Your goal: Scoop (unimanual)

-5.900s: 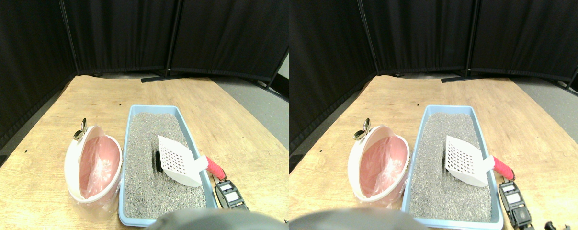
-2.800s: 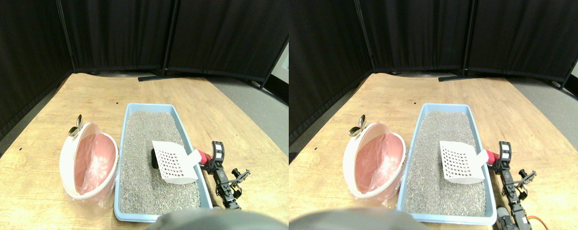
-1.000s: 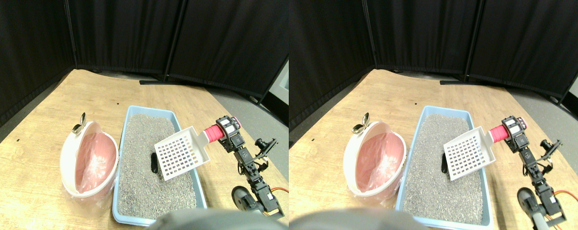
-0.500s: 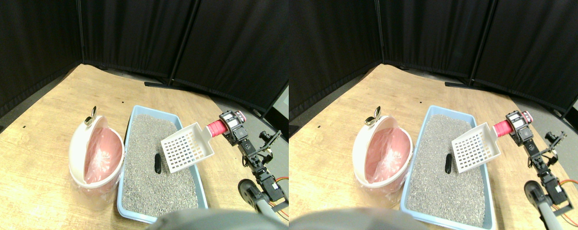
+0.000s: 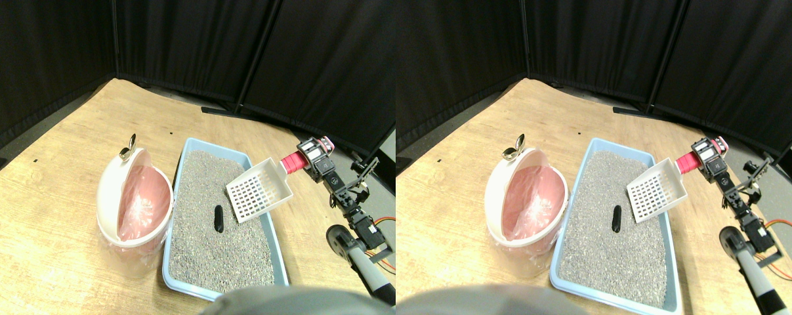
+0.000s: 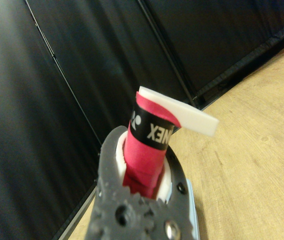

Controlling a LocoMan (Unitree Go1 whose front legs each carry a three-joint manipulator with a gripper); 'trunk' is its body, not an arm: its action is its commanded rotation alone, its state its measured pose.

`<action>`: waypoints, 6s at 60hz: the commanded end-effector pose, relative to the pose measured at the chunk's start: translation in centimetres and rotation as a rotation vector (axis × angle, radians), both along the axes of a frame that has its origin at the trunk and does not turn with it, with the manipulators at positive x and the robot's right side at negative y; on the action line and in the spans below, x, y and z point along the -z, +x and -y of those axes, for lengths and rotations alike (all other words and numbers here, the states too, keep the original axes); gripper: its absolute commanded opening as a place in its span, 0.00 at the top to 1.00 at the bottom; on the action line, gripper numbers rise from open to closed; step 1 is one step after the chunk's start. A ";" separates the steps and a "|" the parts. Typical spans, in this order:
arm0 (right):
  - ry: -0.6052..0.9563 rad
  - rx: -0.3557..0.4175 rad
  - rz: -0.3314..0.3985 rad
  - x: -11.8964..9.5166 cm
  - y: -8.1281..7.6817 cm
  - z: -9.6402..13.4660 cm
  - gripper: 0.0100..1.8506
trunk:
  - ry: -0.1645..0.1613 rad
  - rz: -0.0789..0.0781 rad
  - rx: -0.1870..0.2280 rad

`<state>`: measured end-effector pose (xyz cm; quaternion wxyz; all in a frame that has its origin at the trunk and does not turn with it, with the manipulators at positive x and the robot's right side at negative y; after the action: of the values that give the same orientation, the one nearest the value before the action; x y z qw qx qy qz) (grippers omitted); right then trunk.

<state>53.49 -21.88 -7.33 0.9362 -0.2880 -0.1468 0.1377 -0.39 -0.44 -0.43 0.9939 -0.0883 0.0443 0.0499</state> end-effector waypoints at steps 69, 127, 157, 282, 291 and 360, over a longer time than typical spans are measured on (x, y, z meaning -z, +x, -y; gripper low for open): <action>-0.147 -0.051 -0.040 -0.3 -2.1 -1.1 0.97 | -0.004 -0.039 0.023; -0.088 -0.150 -0.312 7.8 -3.8 -10.6 0.97 | -0.119 -0.117 -0.093; 0.087 -0.090 -0.374 8.3 -3.6 -12.0 0.97 | -0.126 -0.106 -0.107; 1.254 0.098 -0.362 3.1 -1.9 -4.0 0.97 | -0.047 0.027 -0.078; 1.225 0.106 -0.361 3.2 -1.9 -4.0 0.97 | -0.046 0.023 -0.079; 0.734 -0.022 -0.314 -1.9 -2.1 -8.8 0.97 | -0.113 0.015 -0.197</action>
<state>51.51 -13.93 -6.90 0.9909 0.0749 -0.0120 0.1110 -0.05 0.19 -0.35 0.9800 -0.1477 0.0298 0.1299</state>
